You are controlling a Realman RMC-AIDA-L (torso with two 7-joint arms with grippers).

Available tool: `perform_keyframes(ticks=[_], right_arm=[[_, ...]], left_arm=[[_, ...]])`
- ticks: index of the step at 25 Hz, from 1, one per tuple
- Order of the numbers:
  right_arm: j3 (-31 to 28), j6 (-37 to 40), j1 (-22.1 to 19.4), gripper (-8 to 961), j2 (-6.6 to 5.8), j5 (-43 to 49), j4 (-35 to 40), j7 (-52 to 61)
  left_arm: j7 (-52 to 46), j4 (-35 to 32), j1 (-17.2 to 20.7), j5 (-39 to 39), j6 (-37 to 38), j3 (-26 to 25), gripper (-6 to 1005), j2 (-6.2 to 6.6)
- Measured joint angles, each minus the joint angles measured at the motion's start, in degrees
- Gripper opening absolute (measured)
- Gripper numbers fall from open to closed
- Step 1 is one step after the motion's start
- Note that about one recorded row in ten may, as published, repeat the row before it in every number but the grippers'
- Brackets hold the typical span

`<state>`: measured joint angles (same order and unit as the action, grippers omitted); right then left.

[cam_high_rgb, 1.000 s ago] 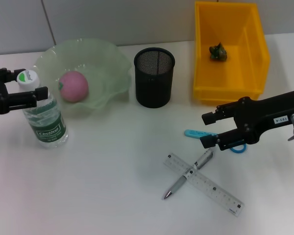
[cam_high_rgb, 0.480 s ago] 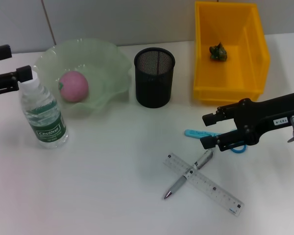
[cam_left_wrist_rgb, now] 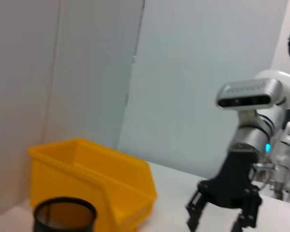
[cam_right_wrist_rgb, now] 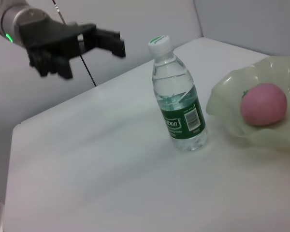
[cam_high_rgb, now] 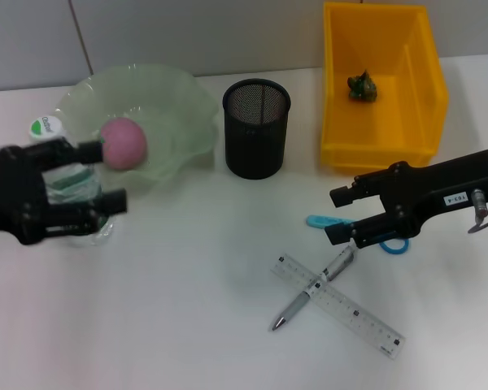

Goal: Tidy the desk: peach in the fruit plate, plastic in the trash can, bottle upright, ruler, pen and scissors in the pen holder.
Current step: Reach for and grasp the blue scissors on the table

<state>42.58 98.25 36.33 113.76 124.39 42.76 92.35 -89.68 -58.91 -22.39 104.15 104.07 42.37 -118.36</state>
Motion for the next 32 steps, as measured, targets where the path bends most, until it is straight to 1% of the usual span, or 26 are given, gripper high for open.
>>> perform_keyframes(ticks=[1,2,4,6,9,10,12,13,16,17,21,23,24,27,29,30,32], right_arm=[[0.04,-0.1,0.13,739,0.01,0.01,0.0,0.0],[0.06,-0.19,0.31,739,0.03,0.02,-0.03,0.06],[0.07,-0.4,0.6,739,0.04,0.14,-0.09,0.31],[0.07,-0.52,0.73,738,0.04,0.27,-0.1,0.45],[0.12,-0.83,1.37,738,0.09,0.84,-0.4,0.85],[0.12,-0.83,1.37,738,0.09,0.84,-0.4,0.85],[1.06,-1.02,2.03,739,0.22,1.62,-0.33,2.14],[1.06,-1.02,2.03,739,0.22,1.62,-0.33,2.14],[3.24,-1.58,3.05,739,0.26,3.31,0.07,4.68],[3.63,-1.69,3.3,739,0.26,3.68,0.23,5.22],[4.97,-1.74,4.0,738,0.25,5.32,1.71,7.35],[6.2,-1.78,4.4,738,0.31,7.0,3.5,8.96],[7.61,-1.81,5.14,738,0.46,9.27,5.42,10.78],[9.16,-1.8,6.18,739,0.54,11.94,7.0,12.37],[11.65,-1.79,8.18,739,0.68,16.25,8.58,14.42],[11.65,-1.79,8.18,739,0.68,16.25,8.58,14.42],[13.0,-1.8,9.67,739,0.82,18.78,9.14,15.38]], left_arm=[[0.0,0.0,0.0,0.0,0.0,0.0,844,0.0],[1.12,1.7,0.06,0.01,-0.15,0.98,844,-0.05],[1.61,2.36,0.06,0.01,-0.17,1.25,844,-0.05],[3.51,4.69,0.06,0.1,-0.2,2.02,844,0.01],[6.23,7.43,0.13,0.17,-0.22,2.44,844,0.08],[6.23,7.43,0.13,0.17,-0.22,2.44,844,0.08],[8.92,10.13,0.17,0.57,-0.37,2.46,844,0.14],[8.92,10.13,0.17,0.57,-0.37,2.46,844,0.14],[11.01,11.65,0.14,2.59,-0.96,2.45,844,0.13],[11.89,12.21,0.04,4.2,-1.55,2.46,844,0.07],[14.62,14.42,-0.18,6.61,-2.55,2.46,844,0.06],[15.87,15.14,-0.12,7.21,-2.92,2.46,844,0.09],[16.52,15.41,-0.02,7.42,-3.14,2.46,844,0.09],[18.16,16.38,0.27,7.55,-3.88,2.46,844,0.05],[18.94,17.52,0.31,7.56,-4.43,2.45,844,0.03],[18.94,17.52,0.31,7.56,-4.43,2.45,844,0.03],[19.1,18.27,0.32,7.57,-4.87,2.46,844,-0.02]])
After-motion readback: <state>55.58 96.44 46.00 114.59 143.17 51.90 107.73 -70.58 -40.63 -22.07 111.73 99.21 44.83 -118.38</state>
